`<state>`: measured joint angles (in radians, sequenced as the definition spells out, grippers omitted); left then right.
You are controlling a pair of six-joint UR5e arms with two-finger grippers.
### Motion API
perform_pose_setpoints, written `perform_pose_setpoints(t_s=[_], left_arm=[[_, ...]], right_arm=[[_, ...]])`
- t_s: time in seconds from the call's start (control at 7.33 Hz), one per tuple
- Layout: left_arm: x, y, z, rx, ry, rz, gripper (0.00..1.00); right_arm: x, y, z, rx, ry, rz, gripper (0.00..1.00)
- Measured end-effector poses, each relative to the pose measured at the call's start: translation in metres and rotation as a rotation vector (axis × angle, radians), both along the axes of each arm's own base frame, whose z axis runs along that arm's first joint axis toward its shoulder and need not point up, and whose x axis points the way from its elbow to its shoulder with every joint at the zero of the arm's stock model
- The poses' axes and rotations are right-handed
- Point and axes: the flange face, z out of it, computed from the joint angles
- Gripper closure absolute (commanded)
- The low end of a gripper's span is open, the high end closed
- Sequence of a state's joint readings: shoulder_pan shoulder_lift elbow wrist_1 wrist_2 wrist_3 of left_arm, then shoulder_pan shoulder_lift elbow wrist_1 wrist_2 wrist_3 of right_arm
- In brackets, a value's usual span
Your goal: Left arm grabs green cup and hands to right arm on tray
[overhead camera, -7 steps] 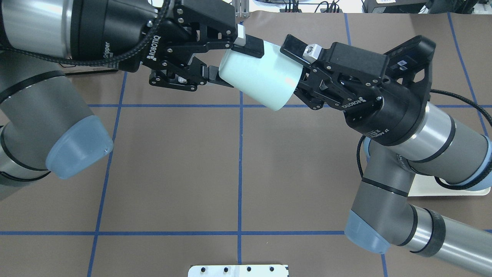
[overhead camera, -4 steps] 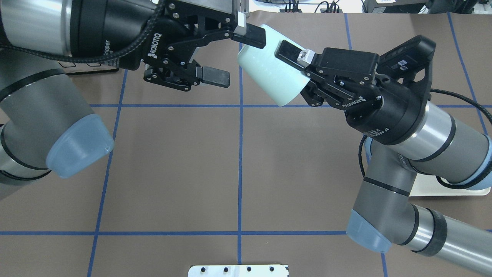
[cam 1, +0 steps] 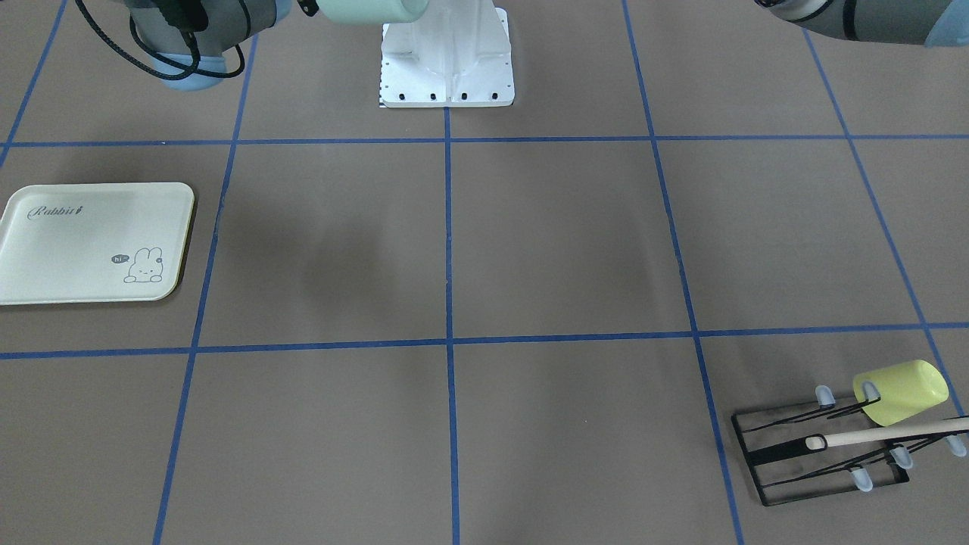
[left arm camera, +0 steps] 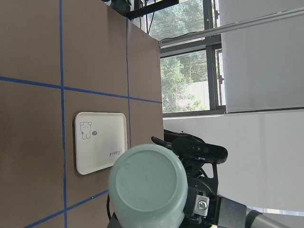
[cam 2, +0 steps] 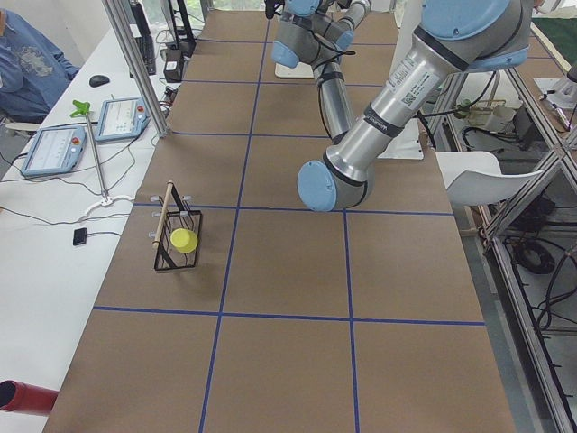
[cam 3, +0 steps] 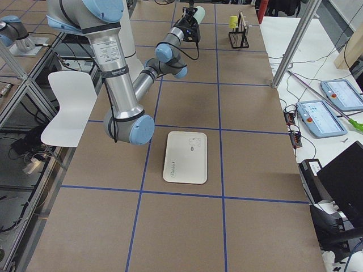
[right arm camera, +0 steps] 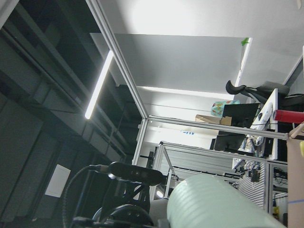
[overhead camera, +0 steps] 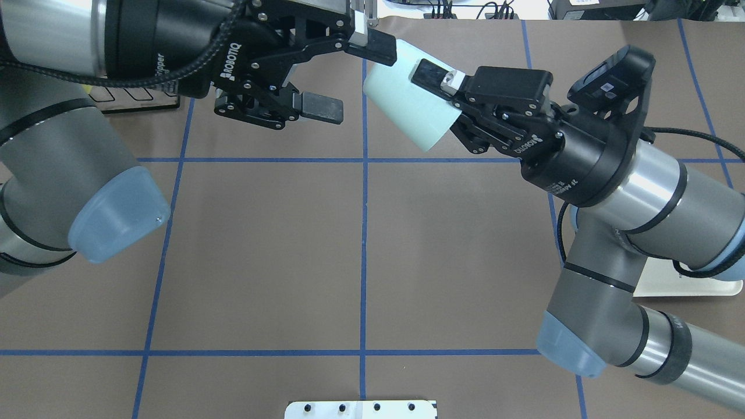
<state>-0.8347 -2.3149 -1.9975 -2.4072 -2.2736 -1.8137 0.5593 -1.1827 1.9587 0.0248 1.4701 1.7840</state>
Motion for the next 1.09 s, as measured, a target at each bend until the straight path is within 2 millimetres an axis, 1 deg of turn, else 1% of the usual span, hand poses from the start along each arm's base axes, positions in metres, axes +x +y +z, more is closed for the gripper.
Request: perform_pose_setpoints(t_s=[0.14,0.27,0.55,0.68,0.82,0.95,1.09], left_arm=[[0.004,-0.005,0.005,0.006,-0.014,-0.007,0.0],[0.011,-0.012,0.014,0.011,-0.037,-0.015,0.0],[0.031,-0.034,0.049,0.015,-0.122,-0.038,0.0],[0.042,-0.05,0.071,0.014,-0.199,-0.057,0.0],[0.052,-0.063,0.091,0.018,-0.293,-0.072,0.0],[0.055,-0.077,0.115,0.015,-0.397,-0.095,0.0],[0.047,-0.093,0.152,0.02,-0.513,-0.129,0.0]], right_arm=[[0.001,-0.013,-0.004,-0.042,0.11,0.005,1.0],[0.003,-0.029,-0.005,-0.083,0.23,0.003,1.0],[0.02,-0.072,0.006,-0.172,0.488,-0.026,1.0],[0.033,-0.092,0.016,-0.212,0.615,-0.048,1.0],[0.047,-0.11,0.03,-0.248,0.744,-0.069,1.0],[0.06,-0.125,0.046,-0.278,0.862,-0.085,1.0],[0.069,-0.136,0.062,-0.298,0.972,-0.094,1.0]])
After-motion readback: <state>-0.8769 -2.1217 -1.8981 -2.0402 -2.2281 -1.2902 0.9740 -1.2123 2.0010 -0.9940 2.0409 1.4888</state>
